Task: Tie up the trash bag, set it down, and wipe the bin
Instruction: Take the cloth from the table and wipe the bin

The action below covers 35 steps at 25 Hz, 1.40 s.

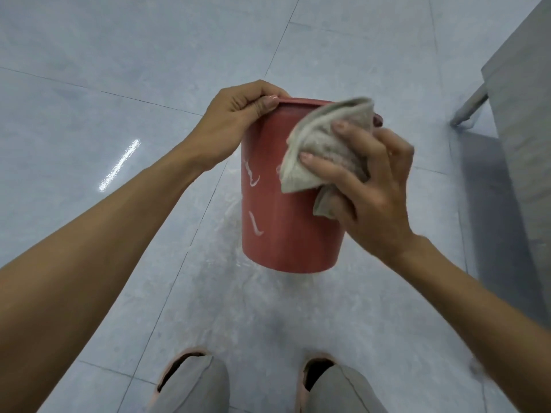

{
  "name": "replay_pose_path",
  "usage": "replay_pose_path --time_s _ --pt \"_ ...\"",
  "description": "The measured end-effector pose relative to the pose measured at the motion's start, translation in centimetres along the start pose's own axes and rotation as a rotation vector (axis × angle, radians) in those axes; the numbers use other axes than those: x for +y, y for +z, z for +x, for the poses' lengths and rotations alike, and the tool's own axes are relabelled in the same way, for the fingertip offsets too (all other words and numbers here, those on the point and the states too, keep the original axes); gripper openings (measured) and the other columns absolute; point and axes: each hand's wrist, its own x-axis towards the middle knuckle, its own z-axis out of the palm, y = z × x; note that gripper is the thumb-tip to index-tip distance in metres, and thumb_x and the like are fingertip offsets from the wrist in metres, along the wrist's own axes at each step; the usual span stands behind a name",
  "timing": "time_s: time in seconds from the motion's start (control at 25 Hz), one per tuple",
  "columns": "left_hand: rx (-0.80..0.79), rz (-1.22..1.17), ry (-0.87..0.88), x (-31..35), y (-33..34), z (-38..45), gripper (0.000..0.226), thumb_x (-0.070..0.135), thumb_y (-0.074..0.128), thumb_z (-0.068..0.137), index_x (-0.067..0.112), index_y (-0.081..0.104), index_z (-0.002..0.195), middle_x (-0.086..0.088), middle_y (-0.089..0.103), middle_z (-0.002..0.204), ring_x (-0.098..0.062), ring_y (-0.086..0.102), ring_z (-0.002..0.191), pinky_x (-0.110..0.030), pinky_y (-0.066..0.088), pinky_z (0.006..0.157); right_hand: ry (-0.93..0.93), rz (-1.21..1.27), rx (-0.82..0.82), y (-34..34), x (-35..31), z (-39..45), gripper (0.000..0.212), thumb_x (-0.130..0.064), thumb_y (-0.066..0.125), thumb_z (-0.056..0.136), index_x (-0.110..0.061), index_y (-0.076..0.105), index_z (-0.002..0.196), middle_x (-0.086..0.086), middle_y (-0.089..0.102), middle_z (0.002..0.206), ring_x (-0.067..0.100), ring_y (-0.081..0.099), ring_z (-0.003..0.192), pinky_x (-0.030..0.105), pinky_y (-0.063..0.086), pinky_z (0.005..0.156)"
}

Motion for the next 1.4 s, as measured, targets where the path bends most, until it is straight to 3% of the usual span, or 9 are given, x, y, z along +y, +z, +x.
replay_pose_path --time_s 0.12,0.24,0.4,0.52,0.64,0.84,1.08,1.28,1.4 --pt "-0.039 -0.019 0.018 0.3 0.5 0.5 0.022 0.012 0.046 0.103 0.007 0.067 0.109 0.005 0.069 0.098 0.000 0.062 0.092 -0.014 0.047 0.086 0.026 -0.089 -0.044 2.5 -1.2 2.9 0.036 -0.016 0.058 0.089 -0.030 0.073 0.118 0.005 0.058 0.141 0.033 0.034 0.128 0.058 0.043 0.095" --pt "-0.058 0.002 0.018 0.1 0.4 0.3 0.024 0.015 0.046 0.104 0.012 0.068 0.113 0.006 0.071 0.109 -0.002 0.063 0.105 -0.016 0.045 0.096 -0.120 -0.046 -0.222 2.3 -4.1 -1.6 0.030 -0.024 0.053 0.090 -0.028 0.075 0.111 0.006 0.060 0.140 0.037 0.038 0.128 0.056 0.048 0.088" --pt "0.075 0.024 0.008 -0.6 0.3 -0.6 0.024 0.016 0.046 0.103 0.017 0.068 0.112 0.008 0.070 0.109 -0.003 0.061 0.106 -0.020 0.045 0.097 -0.316 0.115 -0.454 -0.4 -4.7 -7.2 0.013 -0.027 0.074 0.085 -0.027 0.076 0.098 0.001 0.066 0.131 0.034 0.046 0.123 0.051 0.051 0.081" --pt "0.084 -0.034 -0.011 -0.9 -0.4 -1.0 0.023 0.013 0.047 0.102 0.018 0.069 0.108 0.017 0.070 0.099 0.004 0.062 0.097 -0.012 0.045 0.089 -0.145 0.077 -0.253 -1.7 -1.9 -6.6 0.017 -0.033 0.066 0.096 -0.027 0.076 0.107 0.009 0.057 0.138 0.036 0.047 0.119 0.050 0.046 0.088" --pt "0.022 0.013 0.019 -0.3 0.1 -0.4 0.024 0.012 0.048 0.101 0.017 0.070 0.109 0.009 0.071 0.105 -0.001 0.063 0.103 -0.017 0.046 0.095 0.099 -0.032 -0.048 -0.3 0.5 -1.5 0.022 -0.023 0.063 0.095 -0.026 0.075 0.113 0.014 0.053 0.141 0.037 0.042 0.120 0.051 0.040 0.097" --pt "-0.001 0.032 0.021 -0.1 0.8 0.2 0.024 0.012 0.048 0.102 0.015 0.069 0.111 -0.003 0.070 0.115 -0.011 0.063 0.111 -0.029 0.047 0.103 -0.025 -0.016 -0.104 2.4 -2.6 1.2 0.027 -0.025 0.054 0.090 -0.027 0.076 0.104 0.004 0.062 0.136 0.034 0.042 0.122 0.054 0.042 0.089" --pt "0.137 0.000 -0.009 -0.1 1.3 -0.2 0.021 0.014 0.053 0.100 0.015 0.073 0.107 -0.001 0.073 0.109 -0.011 0.065 0.107 -0.031 0.048 0.100 -0.255 0.182 -0.398 -1.4 -3.2 -5.8 0.018 -0.025 0.067 0.093 -0.026 0.077 0.107 0.008 0.060 0.138 0.036 0.044 0.121 0.053 0.050 0.085" --pt "0.119 0.015 0.028 0.6 1.7 0.5 0.022 0.010 0.052 0.099 0.009 0.072 0.108 -0.006 0.073 0.109 -0.014 0.065 0.106 -0.034 0.050 0.100 0.065 0.102 -0.006 0.5 0.9 1.1 0.034 -0.016 0.060 0.091 -0.030 0.070 0.121 0.017 0.038 0.151 0.040 0.043 0.129 0.053 0.038 0.101" --pt "0.049 -0.020 0.035 0.8 1.6 0.6 0.026 0.008 0.047 0.102 0.006 0.068 0.118 -0.007 0.071 0.113 -0.009 0.065 0.107 -0.024 0.050 0.097 0.157 0.001 -0.032 3.2 -1.9 0.9 0.037 -0.034 0.058 0.092 -0.036 0.066 0.128 0.016 0.039 0.155 0.044 0.032 0.141 0.047 0.029 0.106"
